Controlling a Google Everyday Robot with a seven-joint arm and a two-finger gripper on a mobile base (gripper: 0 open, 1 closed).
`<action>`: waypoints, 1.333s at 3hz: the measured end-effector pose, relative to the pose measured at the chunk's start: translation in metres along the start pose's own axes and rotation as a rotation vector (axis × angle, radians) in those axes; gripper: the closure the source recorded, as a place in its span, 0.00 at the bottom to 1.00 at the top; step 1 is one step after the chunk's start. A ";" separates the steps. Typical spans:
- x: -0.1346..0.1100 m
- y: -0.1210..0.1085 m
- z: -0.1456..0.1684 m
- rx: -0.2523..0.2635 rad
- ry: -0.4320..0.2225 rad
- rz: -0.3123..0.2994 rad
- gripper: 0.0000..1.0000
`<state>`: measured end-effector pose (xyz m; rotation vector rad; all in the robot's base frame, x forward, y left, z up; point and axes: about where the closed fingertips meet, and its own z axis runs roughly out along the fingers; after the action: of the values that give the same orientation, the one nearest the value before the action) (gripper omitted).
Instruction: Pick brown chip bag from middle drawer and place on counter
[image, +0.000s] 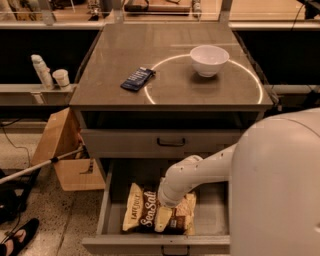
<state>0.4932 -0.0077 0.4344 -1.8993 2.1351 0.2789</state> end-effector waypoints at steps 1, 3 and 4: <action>0.002 -0.004 0.009 0.037 0.034 0.036 0.00; 0.010 -0.002 0.024 0.031 0.080 0.085 0.00; 0.013 0.002 0.031 0.000 0.063 0.068 0.00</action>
Offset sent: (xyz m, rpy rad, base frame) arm 0.0019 0.0011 -0.0315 -0.0854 -0.0042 -0.1175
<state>0.4924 -0.0102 0.4010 -1.8619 2.2430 0.2353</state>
